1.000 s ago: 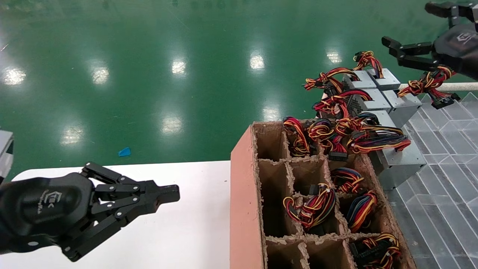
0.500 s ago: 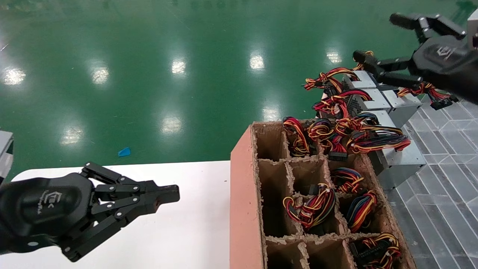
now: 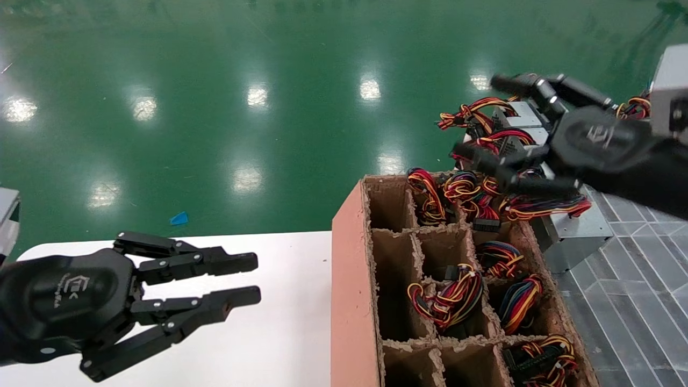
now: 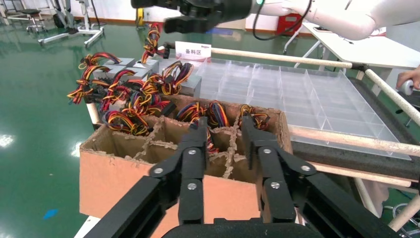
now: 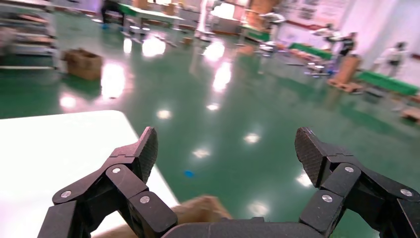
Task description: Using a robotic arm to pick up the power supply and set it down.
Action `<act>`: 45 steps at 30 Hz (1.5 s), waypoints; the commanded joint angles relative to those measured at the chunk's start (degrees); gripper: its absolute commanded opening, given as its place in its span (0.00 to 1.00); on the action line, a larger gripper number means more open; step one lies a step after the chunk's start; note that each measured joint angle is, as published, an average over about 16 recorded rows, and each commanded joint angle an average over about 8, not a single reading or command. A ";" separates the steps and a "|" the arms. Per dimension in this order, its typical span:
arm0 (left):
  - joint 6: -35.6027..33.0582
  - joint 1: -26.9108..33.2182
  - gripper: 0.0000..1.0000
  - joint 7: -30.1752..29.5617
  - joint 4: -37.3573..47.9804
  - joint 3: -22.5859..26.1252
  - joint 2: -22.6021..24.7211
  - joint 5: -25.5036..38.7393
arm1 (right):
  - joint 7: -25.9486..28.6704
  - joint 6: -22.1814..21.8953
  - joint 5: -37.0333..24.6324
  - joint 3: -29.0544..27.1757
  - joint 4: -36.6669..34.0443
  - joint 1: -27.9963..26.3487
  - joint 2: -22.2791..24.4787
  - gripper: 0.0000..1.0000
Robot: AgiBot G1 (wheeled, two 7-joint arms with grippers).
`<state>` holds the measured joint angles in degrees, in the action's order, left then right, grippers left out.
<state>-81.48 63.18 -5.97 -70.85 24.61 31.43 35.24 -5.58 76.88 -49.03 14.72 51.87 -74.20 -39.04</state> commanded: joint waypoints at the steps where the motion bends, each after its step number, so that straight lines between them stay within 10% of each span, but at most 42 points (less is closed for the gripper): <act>1: 0.00 0.00 1.00 0.00 0.00 0.00 0.00 0.00 | 1.73 0.93 0.76 0.14 2.30 1.34 0.43 1.00; 20: 0.01 -0.01 1.00 0.00 0.01 0.00 0.00 0.00 | 16.70 9.20 7.45 1.36 22.57 13.13 4.18 1.00; 45: 0.01 -0.01 1.00 0.00 0.02 -0.01 -0.01 -0.01 | 16.40 8.94 7.32 1.35 21.99 12.84 4.10 1.00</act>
<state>-81.47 63.16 -5.97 -70.83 24.60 31.42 35.23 10.84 85.83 -41.71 16.07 73.88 -61.35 -34.93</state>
